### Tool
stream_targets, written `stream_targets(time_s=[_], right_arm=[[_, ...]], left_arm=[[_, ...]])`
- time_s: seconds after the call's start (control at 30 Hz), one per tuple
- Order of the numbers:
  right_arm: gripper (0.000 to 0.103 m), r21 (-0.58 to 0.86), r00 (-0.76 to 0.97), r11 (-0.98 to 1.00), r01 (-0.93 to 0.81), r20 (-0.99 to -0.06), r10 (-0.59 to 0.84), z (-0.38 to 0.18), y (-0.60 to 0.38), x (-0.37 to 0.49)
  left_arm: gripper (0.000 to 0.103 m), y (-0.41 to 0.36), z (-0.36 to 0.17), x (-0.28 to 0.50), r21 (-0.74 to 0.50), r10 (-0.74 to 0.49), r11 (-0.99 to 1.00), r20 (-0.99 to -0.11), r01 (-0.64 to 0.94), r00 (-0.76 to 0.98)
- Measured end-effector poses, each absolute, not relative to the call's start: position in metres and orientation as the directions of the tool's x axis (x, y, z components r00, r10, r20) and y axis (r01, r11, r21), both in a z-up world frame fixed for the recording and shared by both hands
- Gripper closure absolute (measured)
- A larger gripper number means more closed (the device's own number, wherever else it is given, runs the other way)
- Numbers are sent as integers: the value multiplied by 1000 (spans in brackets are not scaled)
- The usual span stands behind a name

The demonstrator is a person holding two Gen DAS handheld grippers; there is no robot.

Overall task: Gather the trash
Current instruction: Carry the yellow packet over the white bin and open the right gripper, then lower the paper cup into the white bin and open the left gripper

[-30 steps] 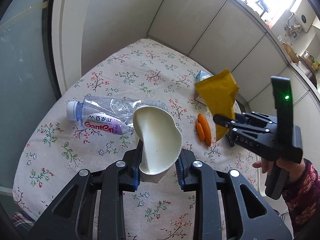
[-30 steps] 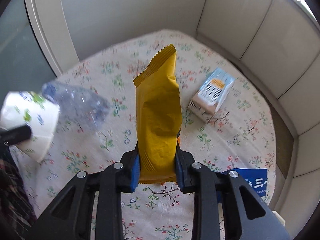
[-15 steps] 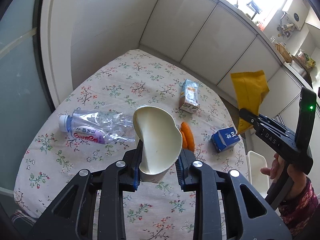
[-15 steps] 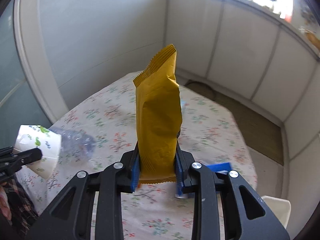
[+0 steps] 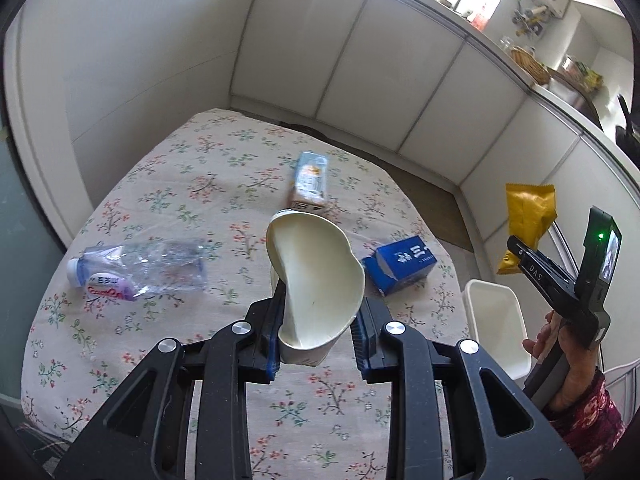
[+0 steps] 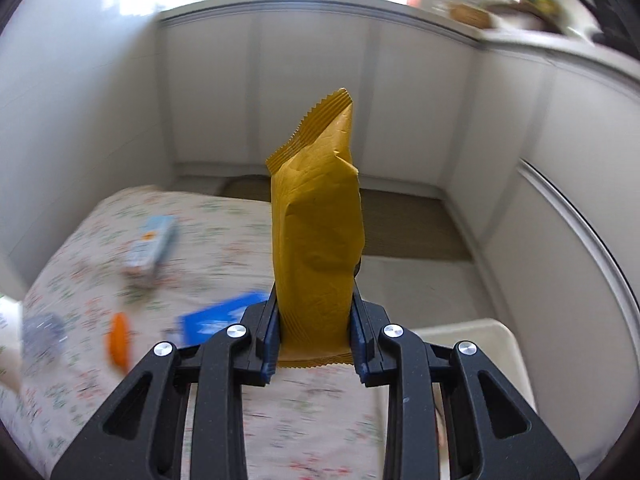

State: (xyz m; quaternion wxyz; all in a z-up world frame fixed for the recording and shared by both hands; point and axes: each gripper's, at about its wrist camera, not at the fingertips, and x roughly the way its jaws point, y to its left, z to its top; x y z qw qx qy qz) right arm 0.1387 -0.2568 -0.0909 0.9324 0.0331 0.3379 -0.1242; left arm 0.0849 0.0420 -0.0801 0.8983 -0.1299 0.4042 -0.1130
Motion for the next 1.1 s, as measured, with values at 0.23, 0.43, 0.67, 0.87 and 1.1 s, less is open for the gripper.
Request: stream_targets(time_s=[0.23, 0.43, 0.67, 0.87, 1.1], right_arm=[[68, -13, 621, 867, 497, -693, -366, -122, -335, 118], [37, 33, 555, 780, 625, -722, -414, -139, -380, 96], [15, 148, 535, 649, 746, -714, -452, -151, -422, 47], [15, 245, 523, 548, 800, -733, -436, -169, -442, 16], [15, 267, 519, 499, 824, -709, -477, -169, -447, -2]], left_arm=[[76, -5, -72, 91, -294, -340, 939, -698, 181, 631], [76, -58, -58, 98, -278, -389, 921, -683, 272, 619], [76, -134, -45, 106, -264, -464, 879, -666, 396, 585], [76, -190, -42, 105, -249, -510, 840, -665, 482, 545], [76, -247, -43, 107, -237, -545, 795, -681, 558, 488]])
